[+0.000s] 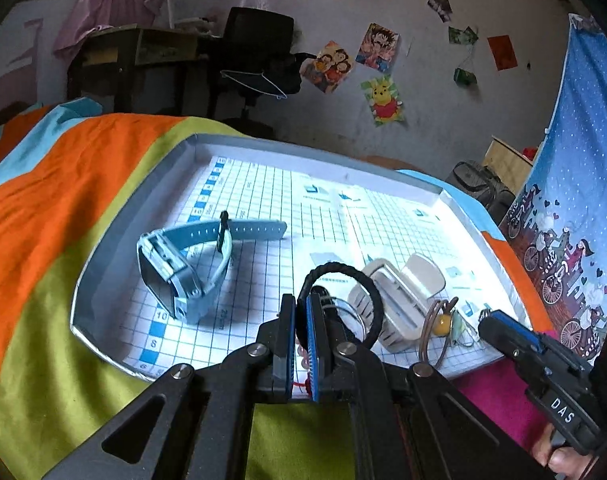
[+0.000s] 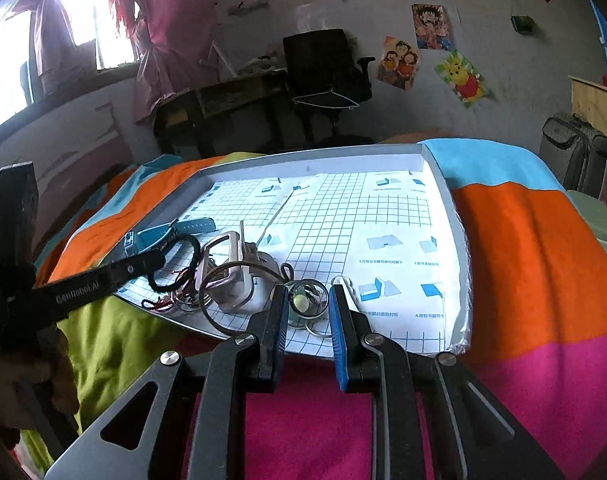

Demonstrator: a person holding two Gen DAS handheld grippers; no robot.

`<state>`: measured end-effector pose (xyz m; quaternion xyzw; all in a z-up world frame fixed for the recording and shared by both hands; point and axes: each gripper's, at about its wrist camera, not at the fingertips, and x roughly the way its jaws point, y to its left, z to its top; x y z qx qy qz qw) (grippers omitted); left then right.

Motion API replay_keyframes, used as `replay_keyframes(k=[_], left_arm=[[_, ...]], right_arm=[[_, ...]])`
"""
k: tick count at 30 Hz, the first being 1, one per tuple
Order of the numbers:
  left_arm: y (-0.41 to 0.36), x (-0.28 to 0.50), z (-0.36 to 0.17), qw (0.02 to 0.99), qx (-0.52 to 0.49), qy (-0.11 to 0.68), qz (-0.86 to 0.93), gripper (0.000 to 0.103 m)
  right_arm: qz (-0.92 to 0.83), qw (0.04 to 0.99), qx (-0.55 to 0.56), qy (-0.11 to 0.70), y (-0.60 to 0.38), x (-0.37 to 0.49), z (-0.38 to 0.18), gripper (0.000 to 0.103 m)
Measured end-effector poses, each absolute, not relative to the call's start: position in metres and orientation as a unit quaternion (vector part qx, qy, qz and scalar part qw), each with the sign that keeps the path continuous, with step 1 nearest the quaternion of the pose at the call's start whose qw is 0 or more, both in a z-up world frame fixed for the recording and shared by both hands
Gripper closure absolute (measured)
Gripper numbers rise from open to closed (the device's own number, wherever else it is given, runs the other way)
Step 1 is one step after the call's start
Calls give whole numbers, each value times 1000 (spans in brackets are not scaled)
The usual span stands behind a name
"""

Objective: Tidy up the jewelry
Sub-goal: 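Carry the hair tie with the left tool while the right tool carries the ring over the tray, then open both tools over the tray to drop the hair tie and ring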

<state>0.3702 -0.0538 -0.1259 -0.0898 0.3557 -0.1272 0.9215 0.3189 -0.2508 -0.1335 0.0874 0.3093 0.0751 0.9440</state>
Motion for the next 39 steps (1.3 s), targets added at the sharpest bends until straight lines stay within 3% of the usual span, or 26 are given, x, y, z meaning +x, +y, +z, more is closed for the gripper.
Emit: replay_keyframes(k=[30, 31, 33, 34, 36, 39], left_arm=[[-49, 374, -129, 909, -104, 388, -109, 94], [-48, 374, -129, 909, -108, 388, -110, 92], [-44, 371, -126, 910, -120, 383, -107, 73], [-42, 369, -123, 911, -126, 378, -106, 68], [-37, 363, -117, 915, -135, 366, -99, 36], [-25, 345, -98, 928, -164, 325, -85, 19]], right_arm=[[61, 938, 83, 330, -248, 321, -134, 84], [60, 938, 85, 330, -249, 321, -134, 84], [58, 938, 90, 329, -251, 320, -132, 81], [55, 939, 93, 327, -253, 318, -131, 74], [49, 942, 96, 317, -256, 312, -125, 63], [40, 948, 93, 301, -260, 299, -113, 54]])
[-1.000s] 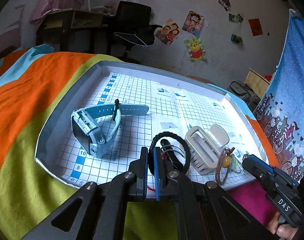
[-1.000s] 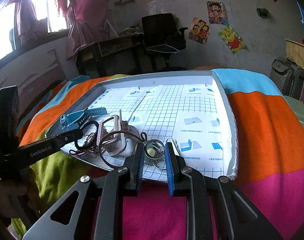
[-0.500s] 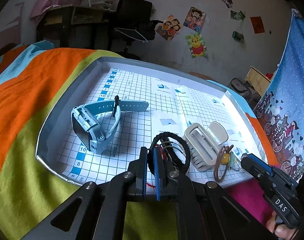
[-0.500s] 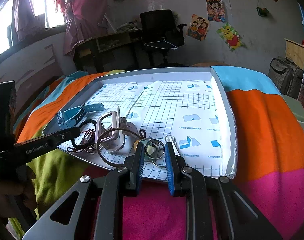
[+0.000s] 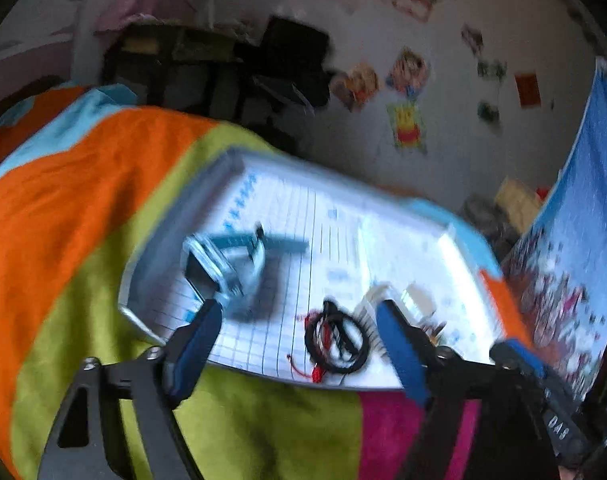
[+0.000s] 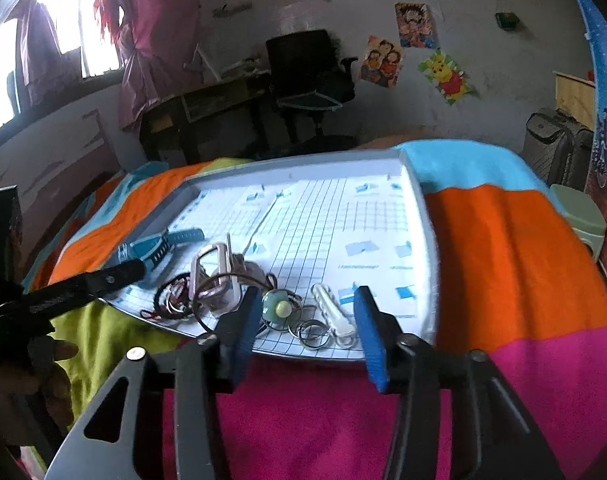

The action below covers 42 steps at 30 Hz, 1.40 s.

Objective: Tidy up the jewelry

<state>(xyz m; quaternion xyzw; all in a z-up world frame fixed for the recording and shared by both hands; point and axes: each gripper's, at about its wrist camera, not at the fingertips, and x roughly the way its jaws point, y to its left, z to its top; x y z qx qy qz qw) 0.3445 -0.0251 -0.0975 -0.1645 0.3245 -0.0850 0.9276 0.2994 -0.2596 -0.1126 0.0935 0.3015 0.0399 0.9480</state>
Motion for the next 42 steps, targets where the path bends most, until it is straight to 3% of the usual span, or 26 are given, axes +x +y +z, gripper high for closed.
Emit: replay_keyframes(k=[1, 2, 3, 4, 10, 14, 29, 42], left_arm=[[-23, 340, -92, 929, -169, 318, -84, 14], [-19, 332, -84, 932, -171, 311, -79, 1], [-18, 326, -77, 935, -170, 303, -75, 0], [-15, 316, -69, 940, -167, 289, -74, 0], [-4, 260, -24, 958, -138, 240, -74, 0], [1, 216, 4, 968, -112, 211, -78, 0], [18, 75, 42, 986, -72, 140, -61, 0], [13, 36, 30, 988, -38, 141, -38, 0]], right_arm=[[38, 952, 90, 292, -260, 293, -106, 48], [36, 955, 88, 281, -260, 285, -99, 40], [36, 958, 86, 271, -261, 279, -92, 36], [38, 962, 85, 258, -260, 271, -83, 29], [49, 978, 80, 187, -249, 217, -33, 10], [53, 983, 84, 152, -243, 173, -10, 4], [70, 990, 61, 107, -220, 37, 16, 1], [68, 991, 36, 112, -210, -1, 9, 1]])
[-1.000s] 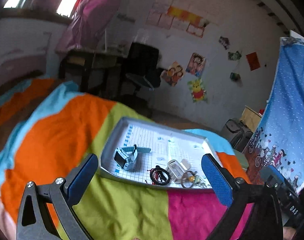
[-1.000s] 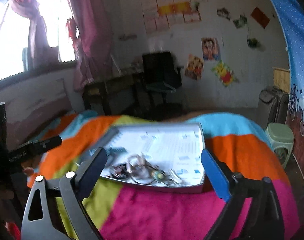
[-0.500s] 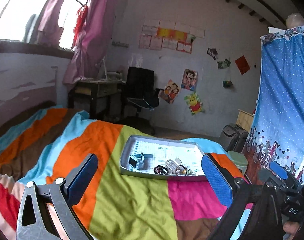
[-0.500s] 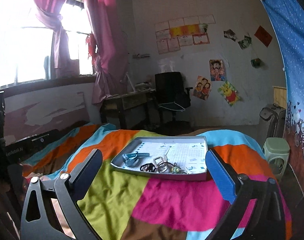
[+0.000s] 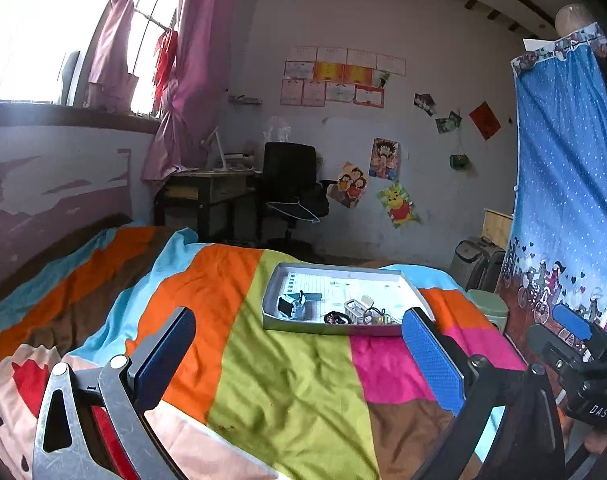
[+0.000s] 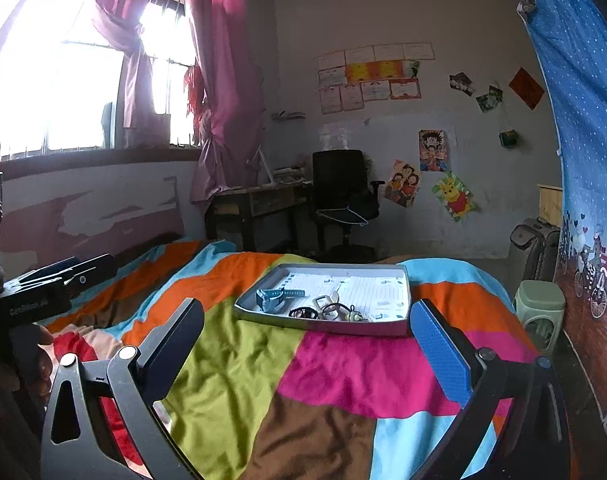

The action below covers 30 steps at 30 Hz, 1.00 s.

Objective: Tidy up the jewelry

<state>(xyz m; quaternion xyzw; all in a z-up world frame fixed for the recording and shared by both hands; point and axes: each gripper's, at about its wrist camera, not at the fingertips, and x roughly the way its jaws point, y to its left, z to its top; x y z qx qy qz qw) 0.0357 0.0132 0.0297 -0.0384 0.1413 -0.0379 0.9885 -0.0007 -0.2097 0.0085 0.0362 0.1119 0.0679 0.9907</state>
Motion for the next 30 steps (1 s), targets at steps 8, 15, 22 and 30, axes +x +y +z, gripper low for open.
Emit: replay_keyframes(k=[8, 15, 22, 30], left_arm=[[10, 39, 22, 987, -23, 154, -33, 0], [10, 40, 21, 987, -22, 158, -34, 0], [10, 39, 20, 986, -24, 159, -35, 0], [10, 39, 21, 987, -22, 158, -35, 0]], right_arm=[[61, 990, 45, 116, -213, 3, 3, 1], [53, 991, 50, 114, -217, 3, 3, 1], [54, 990, 56, 114, -219, 3, 3, 1], [50, 990, 65, 116, -219, 4, 1, 1]])
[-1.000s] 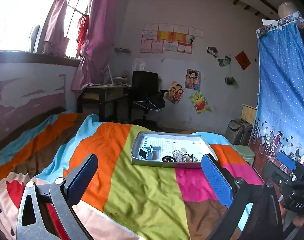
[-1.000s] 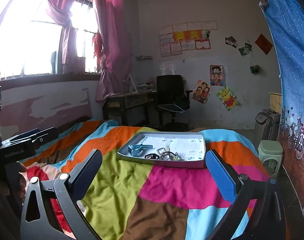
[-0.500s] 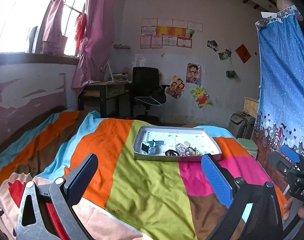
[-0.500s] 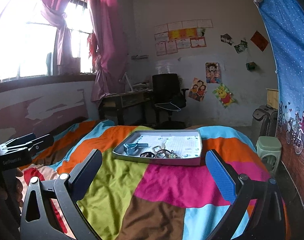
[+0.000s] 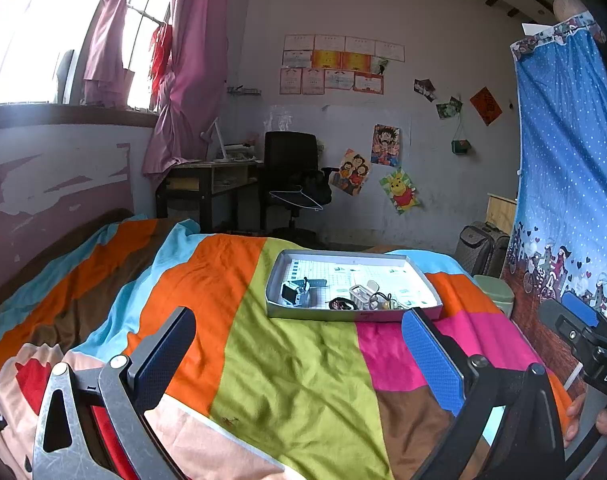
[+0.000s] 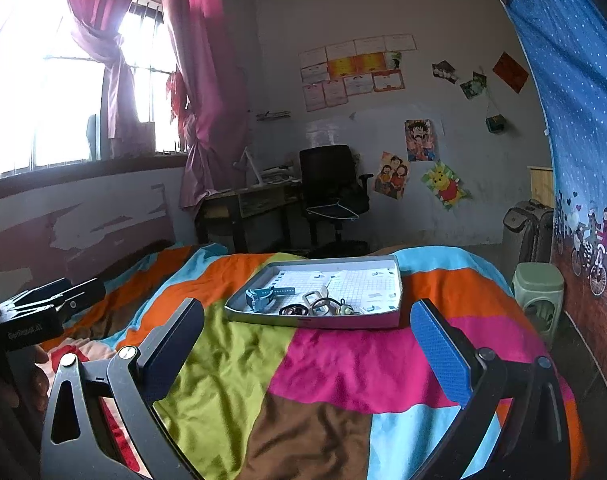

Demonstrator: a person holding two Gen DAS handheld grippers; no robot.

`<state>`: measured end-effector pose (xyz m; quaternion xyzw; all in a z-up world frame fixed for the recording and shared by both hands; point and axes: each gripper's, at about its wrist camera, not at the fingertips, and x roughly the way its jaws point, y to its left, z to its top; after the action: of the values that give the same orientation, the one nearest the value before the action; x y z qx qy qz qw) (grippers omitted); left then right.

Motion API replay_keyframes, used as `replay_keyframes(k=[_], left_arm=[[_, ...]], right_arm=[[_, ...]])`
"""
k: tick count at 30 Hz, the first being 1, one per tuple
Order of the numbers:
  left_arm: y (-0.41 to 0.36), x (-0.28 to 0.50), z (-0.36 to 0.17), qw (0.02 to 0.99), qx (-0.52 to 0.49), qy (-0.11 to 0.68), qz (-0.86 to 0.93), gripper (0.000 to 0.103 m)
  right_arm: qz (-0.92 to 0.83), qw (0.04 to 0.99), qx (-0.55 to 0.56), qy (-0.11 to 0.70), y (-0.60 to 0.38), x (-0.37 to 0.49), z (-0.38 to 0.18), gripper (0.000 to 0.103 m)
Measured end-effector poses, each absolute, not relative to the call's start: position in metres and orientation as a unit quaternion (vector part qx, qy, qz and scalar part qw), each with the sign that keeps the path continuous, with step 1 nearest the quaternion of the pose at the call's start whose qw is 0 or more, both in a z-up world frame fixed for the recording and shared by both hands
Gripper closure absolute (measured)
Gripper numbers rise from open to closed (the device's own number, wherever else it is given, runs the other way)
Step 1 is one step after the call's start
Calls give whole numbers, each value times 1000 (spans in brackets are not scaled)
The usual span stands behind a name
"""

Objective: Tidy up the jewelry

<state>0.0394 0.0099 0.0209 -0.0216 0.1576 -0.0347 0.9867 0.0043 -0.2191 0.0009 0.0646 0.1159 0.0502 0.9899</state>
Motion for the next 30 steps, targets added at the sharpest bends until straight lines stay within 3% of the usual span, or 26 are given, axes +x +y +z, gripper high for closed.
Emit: replay_keyframes(k=[30], left_arm=[[10, 40, 23, 986, -23, 159, -34, 0]], right_arm=[[50, 990, 66, 116, -218, 4, 0, 1]])
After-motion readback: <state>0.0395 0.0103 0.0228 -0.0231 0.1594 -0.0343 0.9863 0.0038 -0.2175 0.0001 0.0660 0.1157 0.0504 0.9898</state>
